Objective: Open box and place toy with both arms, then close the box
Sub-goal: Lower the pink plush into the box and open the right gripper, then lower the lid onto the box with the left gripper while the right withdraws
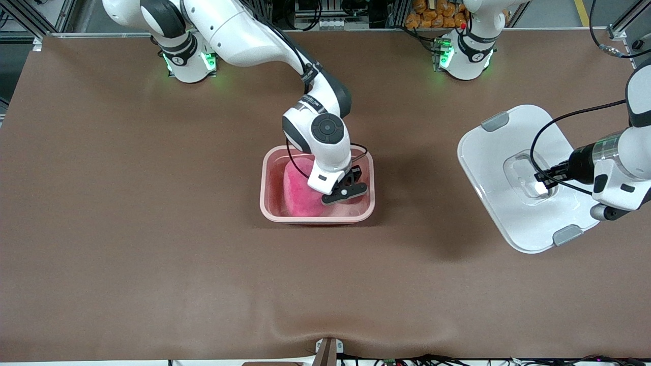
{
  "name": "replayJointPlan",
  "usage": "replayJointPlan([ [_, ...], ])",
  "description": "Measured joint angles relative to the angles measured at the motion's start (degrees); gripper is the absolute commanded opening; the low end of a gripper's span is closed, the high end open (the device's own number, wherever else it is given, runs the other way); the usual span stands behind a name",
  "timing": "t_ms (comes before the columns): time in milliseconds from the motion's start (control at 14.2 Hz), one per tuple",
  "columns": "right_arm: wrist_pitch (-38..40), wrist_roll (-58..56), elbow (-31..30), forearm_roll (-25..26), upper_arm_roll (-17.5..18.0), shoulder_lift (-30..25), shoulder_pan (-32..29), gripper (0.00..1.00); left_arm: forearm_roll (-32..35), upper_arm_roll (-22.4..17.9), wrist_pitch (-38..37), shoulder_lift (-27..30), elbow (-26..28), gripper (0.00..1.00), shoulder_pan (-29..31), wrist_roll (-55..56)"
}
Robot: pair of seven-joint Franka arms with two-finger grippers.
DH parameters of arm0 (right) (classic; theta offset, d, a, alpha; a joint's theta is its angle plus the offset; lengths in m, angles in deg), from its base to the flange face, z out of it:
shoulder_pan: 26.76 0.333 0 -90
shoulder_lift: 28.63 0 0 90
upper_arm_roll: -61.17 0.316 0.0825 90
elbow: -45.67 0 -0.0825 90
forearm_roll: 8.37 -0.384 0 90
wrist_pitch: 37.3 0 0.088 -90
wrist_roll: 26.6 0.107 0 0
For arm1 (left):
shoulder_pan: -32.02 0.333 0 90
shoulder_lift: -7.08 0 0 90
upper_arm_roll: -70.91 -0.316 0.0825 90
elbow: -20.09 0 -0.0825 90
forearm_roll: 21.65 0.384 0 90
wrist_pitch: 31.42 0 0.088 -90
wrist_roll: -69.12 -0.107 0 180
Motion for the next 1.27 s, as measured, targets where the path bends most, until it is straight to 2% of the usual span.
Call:
replayJointPlan([
  [352,0.4,0.0,1.1,0.0,-0.8,-3.8,-0.2,1.00,0.0,0.4,0.0,0.0,-0.1,0.00,0.0,0.0],
  [705,9.7,0.0,1.2,0.0,-1.3,-11.0,-3.0,1.00,0.0,1.7,0.0,1.0,-1.0,0.00,-0.3,3.5],
  [1128,26.1,-3.2,0.8,0.1,-1.6,-16.7,-12.5,1.00,0.0,9.4,0.0,1.1,-0.8,0.00,-0.9,22.2],
  [1269,28.6,-7.0,-0.7,0.1,-1.6,-17.8,-15.5,1.00,-0.1,11.7,0.0,0.8,-0.6,0.00,-1.6,28.1],
])
